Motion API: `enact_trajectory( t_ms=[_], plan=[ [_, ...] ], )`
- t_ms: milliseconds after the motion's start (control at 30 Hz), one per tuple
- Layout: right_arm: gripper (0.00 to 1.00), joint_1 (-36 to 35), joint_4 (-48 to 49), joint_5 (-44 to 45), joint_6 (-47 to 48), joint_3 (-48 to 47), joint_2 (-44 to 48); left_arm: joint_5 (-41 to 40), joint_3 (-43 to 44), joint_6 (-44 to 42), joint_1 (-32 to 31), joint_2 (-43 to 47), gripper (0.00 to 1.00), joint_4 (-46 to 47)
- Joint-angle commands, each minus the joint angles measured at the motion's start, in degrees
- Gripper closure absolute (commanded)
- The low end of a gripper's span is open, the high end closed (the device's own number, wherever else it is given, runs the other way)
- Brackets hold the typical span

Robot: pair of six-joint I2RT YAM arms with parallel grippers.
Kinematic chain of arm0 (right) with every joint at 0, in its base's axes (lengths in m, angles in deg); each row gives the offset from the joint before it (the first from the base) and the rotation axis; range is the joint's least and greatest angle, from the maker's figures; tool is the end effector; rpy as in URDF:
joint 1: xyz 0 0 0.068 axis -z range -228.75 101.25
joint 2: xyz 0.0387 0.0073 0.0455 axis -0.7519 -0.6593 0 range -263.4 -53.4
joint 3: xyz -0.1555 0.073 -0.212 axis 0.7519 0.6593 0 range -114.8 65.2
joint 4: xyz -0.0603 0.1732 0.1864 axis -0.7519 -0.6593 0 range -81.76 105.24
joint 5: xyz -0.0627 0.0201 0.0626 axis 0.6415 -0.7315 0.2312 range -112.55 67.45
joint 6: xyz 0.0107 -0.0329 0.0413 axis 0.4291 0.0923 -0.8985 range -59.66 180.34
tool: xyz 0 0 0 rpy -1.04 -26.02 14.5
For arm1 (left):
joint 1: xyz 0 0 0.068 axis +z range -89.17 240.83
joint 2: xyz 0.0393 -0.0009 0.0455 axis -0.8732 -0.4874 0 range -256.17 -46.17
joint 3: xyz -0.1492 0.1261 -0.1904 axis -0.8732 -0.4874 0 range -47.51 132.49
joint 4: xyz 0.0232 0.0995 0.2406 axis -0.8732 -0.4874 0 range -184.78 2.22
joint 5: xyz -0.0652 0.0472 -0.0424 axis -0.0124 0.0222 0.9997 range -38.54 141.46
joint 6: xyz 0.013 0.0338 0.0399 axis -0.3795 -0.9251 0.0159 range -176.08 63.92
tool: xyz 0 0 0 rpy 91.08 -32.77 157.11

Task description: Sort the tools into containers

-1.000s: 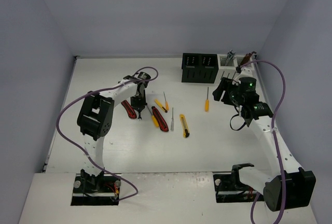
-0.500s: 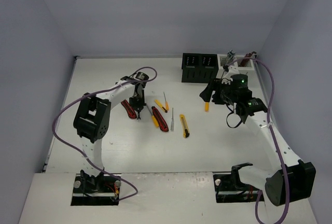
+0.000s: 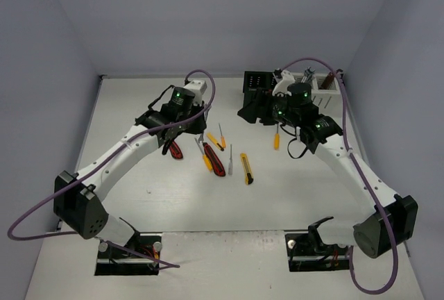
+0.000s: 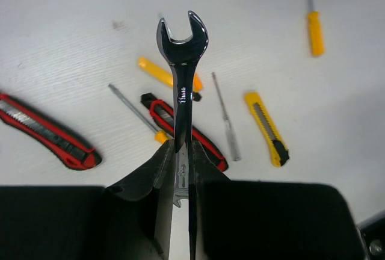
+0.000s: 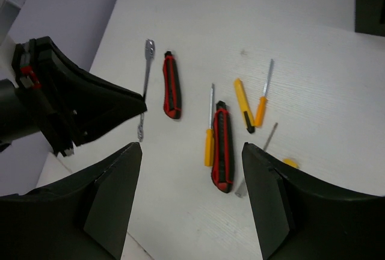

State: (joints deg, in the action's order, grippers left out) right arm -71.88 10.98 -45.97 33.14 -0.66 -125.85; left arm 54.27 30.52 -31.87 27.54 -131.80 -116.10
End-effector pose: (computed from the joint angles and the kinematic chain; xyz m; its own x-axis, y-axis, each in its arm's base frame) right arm 0.2660 0.1291 0.3767 -0.4826 0.2500 -0.8394 -0.5608 0.6479 0.5154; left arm 0.2827 -0.1878 0.3395 -0.6857 -0.0399 -0.7268 0.3290 0.8737 -0.3583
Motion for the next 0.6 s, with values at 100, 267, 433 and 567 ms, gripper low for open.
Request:
enact_trajectory(
  t_ms=[100, 267, 433, 567],
  plan=[
    [0.35, -6.0, 8.7, 1.1, -2.4, -8.0, -4.8, 5.4, -0.7, -6.5, -3.5, 7.9, 1.0, 10.7],
    [0.36, -8.2, 9.4, 1.8, -2.5, -11.3, -8.3, 7.1, -1.0, -8.0, -5.1, 9.8, 1.0, 12.3],
    [0.36, -9.6, 10.0, 1.8, -2.4, -13.3, -10.7, 7.2, -1.0, -9.4, -6.0, 10.5, 1.0, 12.5],
    [0.4, -10.3, 10.2, 2.0, -2.3, -13.8, -12.2, 7.1, -0.9, -9.9, -6.4, 10.7, 1.0, 13.0]
  ],
)
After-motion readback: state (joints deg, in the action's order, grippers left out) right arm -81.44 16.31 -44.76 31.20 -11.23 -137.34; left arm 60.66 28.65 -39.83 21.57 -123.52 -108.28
